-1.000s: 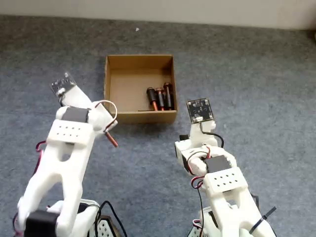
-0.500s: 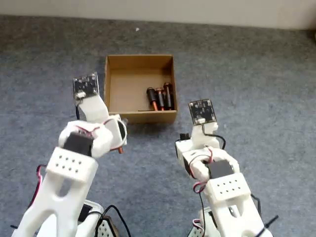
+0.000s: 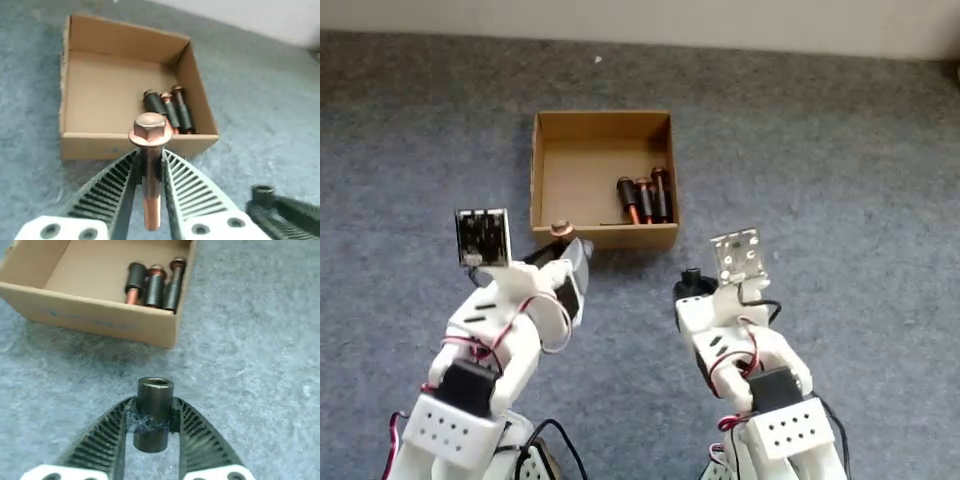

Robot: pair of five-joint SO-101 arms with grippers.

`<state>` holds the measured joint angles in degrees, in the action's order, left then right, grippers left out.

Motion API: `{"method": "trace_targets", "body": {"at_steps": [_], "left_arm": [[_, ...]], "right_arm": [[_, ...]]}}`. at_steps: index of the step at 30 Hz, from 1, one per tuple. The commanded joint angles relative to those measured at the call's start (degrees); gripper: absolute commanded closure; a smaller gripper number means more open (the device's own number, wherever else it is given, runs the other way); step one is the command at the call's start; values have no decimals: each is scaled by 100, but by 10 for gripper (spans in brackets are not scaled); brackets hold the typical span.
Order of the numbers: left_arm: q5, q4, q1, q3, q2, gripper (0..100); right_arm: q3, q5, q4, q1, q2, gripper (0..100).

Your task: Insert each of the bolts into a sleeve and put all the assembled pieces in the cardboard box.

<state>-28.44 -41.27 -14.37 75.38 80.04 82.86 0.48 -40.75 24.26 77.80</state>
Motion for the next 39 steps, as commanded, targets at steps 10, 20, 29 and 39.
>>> {"method": "trace_targets", "body": {"at_steps": [10, 20, 29, 39], "left_arm": [[123, 202, -998, 620, 2484, 995], [132, 492, -1297, 637, 2422, 995], [79, 905, -1262, 655, 2422, 995], [79, 905, -1235, 664, 2422, 995]], "right_arm": [[523, 132, -40, 541, 1587, 994], [989, 809, -479, 1112, 2686, 994], [980, 958, -470, 1622, 2747, 994], [971, 967, 163, 1771, 2747, 994]]}}
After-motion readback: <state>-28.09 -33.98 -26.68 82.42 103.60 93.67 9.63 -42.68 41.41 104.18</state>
